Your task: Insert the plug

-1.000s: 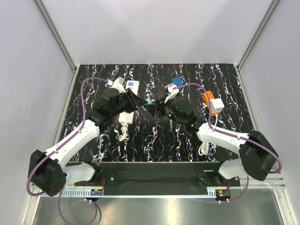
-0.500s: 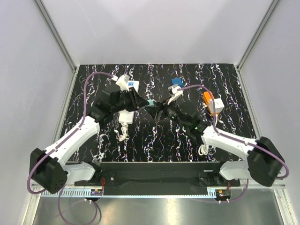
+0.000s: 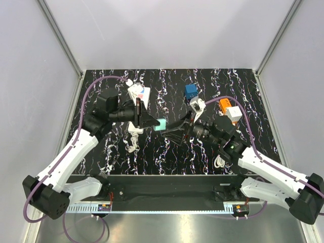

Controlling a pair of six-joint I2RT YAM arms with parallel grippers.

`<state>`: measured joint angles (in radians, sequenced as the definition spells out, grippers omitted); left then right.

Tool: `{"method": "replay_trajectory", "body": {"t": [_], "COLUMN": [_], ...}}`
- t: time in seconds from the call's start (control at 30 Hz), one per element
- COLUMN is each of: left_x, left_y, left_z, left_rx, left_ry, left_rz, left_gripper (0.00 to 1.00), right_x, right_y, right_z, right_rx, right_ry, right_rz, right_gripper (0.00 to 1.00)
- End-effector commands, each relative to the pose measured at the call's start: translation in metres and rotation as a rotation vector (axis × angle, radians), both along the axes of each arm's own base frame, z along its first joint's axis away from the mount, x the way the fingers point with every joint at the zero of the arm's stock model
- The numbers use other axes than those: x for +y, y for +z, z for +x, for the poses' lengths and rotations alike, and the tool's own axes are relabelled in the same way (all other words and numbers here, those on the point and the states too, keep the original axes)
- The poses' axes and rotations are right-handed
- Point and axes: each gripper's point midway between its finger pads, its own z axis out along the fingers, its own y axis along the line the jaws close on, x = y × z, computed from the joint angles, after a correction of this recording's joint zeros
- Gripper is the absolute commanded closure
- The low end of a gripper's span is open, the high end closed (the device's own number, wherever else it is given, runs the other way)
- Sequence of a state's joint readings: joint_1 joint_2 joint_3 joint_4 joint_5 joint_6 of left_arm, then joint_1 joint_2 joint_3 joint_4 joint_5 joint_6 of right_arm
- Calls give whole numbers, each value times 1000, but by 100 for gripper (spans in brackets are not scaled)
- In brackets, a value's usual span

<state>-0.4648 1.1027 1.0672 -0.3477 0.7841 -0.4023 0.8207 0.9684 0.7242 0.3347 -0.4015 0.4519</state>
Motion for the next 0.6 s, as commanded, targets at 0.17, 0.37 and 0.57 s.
{"method": "replay_trajectory", "body": {"t": [0.17, 0.37, 0.57], "left_x": [-3, -3, -3], "left_y": [57, 50, 50], "left_z": [-61, -61, -66], "left_rx": [-168, -171, -178], "left_ry": [-354, -366, -416], "left_rz": [-162, -151, -162], "left_gripper": [100, 100, 100], "right_x": [-5, -14, -9], "right_y": [37, 44, 38], "right_z": [-33, -34, -31], "right_rx": [15, -11, 12], "right_ry": [119, 91, 97], "right_rz": [53, 30, 9], "right_gripper": [30, 30, 29]}}
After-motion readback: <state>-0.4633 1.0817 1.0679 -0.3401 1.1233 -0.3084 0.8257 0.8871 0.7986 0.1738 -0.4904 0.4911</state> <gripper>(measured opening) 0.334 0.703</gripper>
